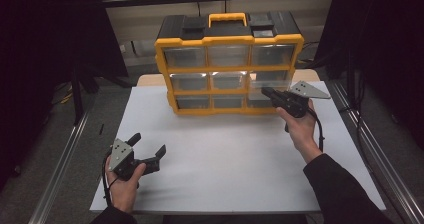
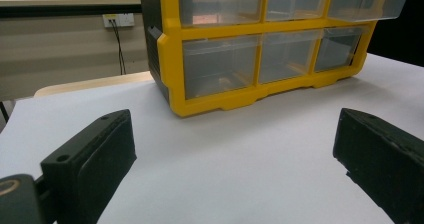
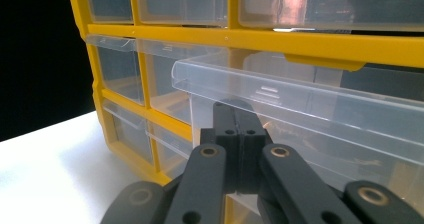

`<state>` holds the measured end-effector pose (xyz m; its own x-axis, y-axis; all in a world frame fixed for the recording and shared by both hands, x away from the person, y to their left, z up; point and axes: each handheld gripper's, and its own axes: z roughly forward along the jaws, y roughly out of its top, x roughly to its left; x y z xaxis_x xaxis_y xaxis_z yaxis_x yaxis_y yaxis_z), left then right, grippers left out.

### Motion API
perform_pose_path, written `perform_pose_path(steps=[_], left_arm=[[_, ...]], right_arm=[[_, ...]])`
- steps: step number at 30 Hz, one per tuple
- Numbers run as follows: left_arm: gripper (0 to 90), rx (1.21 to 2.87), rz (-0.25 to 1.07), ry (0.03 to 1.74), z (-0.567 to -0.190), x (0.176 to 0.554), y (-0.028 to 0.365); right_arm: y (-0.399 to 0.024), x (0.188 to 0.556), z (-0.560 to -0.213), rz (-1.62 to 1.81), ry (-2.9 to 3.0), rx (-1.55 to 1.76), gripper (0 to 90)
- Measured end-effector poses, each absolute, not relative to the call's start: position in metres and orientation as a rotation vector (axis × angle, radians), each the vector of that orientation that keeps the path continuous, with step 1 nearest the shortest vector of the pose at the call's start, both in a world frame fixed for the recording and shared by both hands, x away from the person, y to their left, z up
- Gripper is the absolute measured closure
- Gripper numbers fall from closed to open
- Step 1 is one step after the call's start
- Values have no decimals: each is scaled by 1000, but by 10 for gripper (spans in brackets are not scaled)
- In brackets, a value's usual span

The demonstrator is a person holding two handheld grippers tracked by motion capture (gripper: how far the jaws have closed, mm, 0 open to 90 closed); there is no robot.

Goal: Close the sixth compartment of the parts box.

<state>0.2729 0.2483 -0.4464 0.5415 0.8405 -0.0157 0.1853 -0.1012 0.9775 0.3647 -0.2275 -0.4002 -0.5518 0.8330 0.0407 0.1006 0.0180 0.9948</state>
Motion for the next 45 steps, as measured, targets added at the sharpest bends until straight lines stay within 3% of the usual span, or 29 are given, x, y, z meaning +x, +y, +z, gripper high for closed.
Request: perform_pose_path(steps=[45], left_arm=[[33,1619,704,895,-446,273,249]], right_arm=[[-224,378,-400,1599,1678,991,900]])
